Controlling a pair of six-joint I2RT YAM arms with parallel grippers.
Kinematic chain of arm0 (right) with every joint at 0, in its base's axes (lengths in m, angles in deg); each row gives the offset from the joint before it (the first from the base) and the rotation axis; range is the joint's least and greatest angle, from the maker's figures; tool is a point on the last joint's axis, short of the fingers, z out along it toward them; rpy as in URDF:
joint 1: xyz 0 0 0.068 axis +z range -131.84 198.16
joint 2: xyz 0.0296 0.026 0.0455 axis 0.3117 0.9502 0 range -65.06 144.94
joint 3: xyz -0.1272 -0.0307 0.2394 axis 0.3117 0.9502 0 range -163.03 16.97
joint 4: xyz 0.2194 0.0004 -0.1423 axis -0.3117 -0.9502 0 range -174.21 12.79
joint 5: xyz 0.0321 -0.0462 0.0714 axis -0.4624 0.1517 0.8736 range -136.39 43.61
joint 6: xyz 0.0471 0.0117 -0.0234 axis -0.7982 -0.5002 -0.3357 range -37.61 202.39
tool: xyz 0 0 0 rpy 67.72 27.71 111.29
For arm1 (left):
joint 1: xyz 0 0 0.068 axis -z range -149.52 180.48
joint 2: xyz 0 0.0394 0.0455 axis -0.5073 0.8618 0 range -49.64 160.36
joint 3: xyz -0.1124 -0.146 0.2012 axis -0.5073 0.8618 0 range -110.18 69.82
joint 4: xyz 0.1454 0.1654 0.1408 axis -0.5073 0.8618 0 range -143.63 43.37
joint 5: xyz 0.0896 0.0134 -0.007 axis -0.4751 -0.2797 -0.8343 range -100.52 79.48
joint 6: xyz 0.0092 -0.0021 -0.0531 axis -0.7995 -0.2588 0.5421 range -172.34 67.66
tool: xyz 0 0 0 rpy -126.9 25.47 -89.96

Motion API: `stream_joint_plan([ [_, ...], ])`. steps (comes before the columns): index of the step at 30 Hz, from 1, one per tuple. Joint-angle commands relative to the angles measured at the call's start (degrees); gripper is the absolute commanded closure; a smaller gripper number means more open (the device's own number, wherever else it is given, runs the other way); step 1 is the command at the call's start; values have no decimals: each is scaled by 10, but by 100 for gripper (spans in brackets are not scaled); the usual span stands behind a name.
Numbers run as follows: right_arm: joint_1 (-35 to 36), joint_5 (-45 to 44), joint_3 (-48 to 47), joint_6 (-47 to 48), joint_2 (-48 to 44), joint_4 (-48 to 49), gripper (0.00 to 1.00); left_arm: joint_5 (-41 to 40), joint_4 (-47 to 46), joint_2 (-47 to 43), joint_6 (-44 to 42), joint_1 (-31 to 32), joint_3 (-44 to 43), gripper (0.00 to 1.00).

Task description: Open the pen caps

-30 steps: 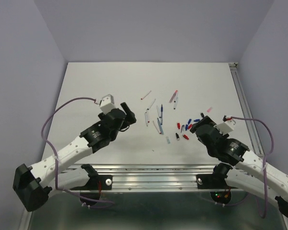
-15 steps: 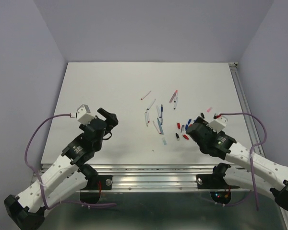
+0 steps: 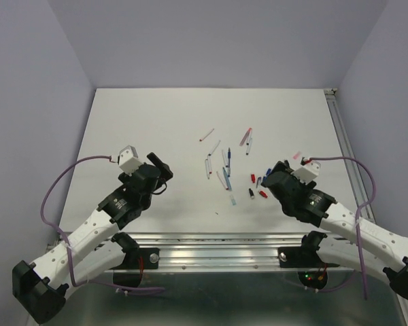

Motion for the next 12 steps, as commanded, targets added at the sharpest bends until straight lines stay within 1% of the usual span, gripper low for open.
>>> stream_joint_plan([
  [1,-1,-16,9,17,-9,40,0,-16,-19,-6,-21,-2,-21,1],
  [7,-1,-35,-2,14,1,40,0,-14,-17,-8,-24,-1,-28,1],
  [12,-1,-36,3,14,-8,48,0,-19,-14,-8,-24,-2,-30,1],
])
